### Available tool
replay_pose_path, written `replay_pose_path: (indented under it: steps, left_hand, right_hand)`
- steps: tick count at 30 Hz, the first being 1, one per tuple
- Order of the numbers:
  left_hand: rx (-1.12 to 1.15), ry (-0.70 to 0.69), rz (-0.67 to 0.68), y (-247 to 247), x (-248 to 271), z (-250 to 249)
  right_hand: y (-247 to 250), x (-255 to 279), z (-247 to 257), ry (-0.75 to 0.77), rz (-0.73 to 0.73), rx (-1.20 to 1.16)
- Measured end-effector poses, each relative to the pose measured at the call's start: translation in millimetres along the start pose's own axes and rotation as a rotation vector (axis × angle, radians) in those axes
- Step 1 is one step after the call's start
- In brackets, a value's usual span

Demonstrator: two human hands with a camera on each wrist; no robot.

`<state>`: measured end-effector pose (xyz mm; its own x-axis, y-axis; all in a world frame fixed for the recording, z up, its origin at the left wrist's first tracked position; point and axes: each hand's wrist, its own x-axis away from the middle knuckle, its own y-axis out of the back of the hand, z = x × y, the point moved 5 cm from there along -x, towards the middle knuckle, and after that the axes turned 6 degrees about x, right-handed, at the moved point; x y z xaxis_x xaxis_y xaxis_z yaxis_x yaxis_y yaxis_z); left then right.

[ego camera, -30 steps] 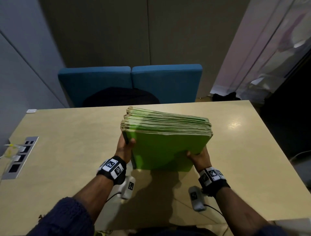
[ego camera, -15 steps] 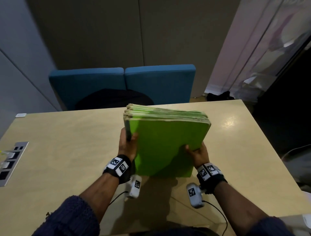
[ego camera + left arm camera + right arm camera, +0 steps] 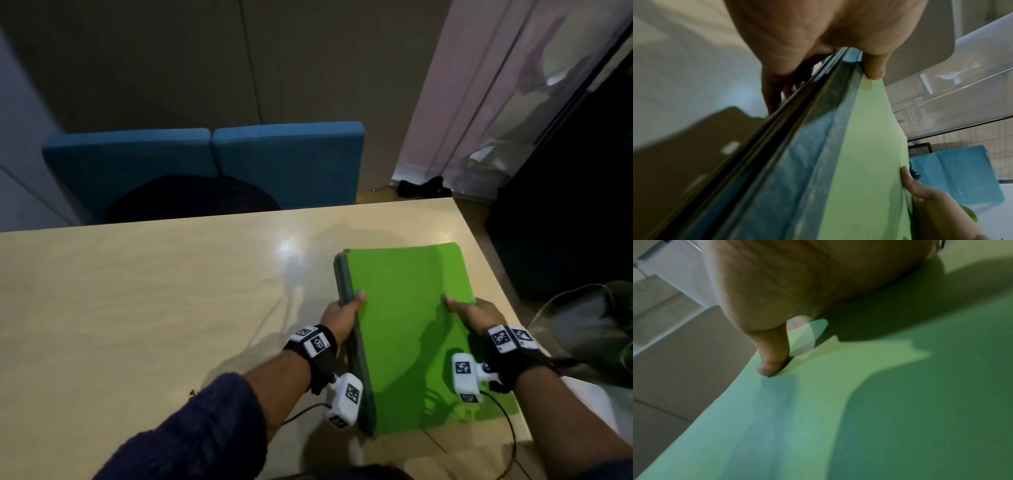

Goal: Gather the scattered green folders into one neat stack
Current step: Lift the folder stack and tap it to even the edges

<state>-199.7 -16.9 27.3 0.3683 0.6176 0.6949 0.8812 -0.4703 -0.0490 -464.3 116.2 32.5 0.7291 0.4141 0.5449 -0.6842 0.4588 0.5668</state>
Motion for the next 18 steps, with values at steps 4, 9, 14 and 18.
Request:
replay_pose_path:
  steps: [4, 9, 14, 18]
  left_hand:
    - [-0.022, 0.118, -0.017, -53, -3, 12]
    - [-0.125, 0.192, -0.094, -83, -25, 20]
    - [-0.326, 0.178, -0.106, -94, -30, 10]
    - [-0.563, 0.111, -0.086, -94, -33, 0]
  right_hand:
    - [35, -25, -23, -0.063, 0.004, 0.175]
    - [53, -45, -42, -0.113, 0.001, 0.273]
    - [56, -53, -39, -0.126, 0.030, 0.310]
    - [56, -55, -30, -0.110, 0.058, 0.294]
